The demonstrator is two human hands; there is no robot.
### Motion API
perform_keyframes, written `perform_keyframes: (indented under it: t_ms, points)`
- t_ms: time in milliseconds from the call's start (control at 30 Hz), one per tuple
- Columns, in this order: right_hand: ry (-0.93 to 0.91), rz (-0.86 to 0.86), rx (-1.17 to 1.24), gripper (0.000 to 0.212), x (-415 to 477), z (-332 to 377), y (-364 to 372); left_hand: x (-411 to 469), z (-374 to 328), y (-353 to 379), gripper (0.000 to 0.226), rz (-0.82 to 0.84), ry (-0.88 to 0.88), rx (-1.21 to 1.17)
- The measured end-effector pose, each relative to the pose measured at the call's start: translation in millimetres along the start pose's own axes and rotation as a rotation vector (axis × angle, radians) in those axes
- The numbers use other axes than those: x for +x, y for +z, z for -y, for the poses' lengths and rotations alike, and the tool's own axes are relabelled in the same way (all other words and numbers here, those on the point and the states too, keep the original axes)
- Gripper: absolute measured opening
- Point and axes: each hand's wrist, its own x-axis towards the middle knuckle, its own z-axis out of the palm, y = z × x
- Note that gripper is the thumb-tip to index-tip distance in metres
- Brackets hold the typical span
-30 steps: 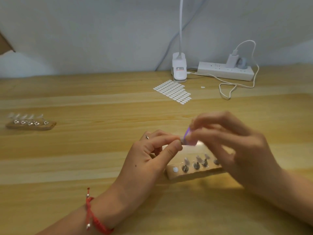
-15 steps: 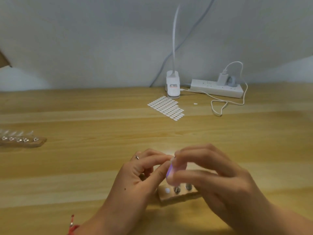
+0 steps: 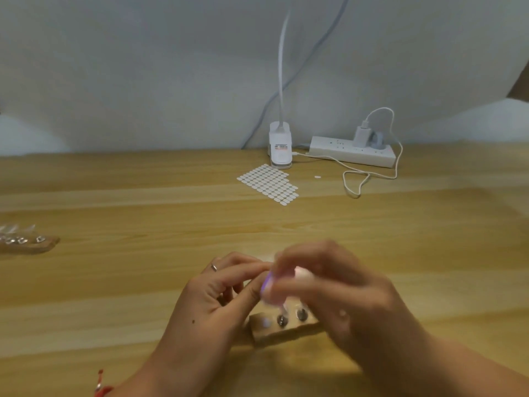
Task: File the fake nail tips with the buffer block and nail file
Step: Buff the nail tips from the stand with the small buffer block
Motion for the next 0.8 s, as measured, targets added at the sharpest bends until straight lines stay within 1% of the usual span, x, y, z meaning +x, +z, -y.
perform_keyframes:
  t_ms: [67,167,267,367,467,567,667,767,800]
  points:
    - [0.061,-0.029,-0.005,0.022,-0.3,-1.1,-0.8,0.2,-0.6,0.2,0.011,0.002,0.002,0.006]
    - [-0.027,0.000,-0.009,0.027,-0.8,-0.7,-1.2,-0.4,-2.0,0.2,0.015,0.013,-0.009,-0.022]
    - [0.037,-0.035,-0.025,0.019,-1.2,-2.6,-1.5,-0.7,-1.4,-0.5,0.015,0.028,-0.010,-0.002]
    - [-0.021,-0.018,-0.034,0.025,-1.6,-2.2,-0.6,-0.7,-1.8,-0.5,0.020,0.030,-0.004,-0.012]
    - [0.032,-0.044,-0.070,0.020,-1.1,-2.9,-2.6,-0.3,0.2,-0.5,0.018,0.031,-0.002,0.004]
    - [-0.011,-0.001,-0.042,0.025,-0.5,0.3,0.4,-0.8,0.5,-0.6,0.017,0.031,-0.011,-0.038]
    - [0.072,-0.055,-0.040,0.018,-0.6,2.1,-0.3,-0.7,-0.4,-1.1,0.020,0.036,-0.016,-0.038]
    - [0.045,-0.036,-0.014,0.022,-1.3,2.4,2.1,-0.9,-0.9,-1.5,0.019,0.057,-0.010,-0.049]
    - [0.059,-0.039,-0.014,0.020,-0.5,-1.3,-0.1,-1.4,-0.1,-1.5,0.018,0.054,-0.012,-0.054]
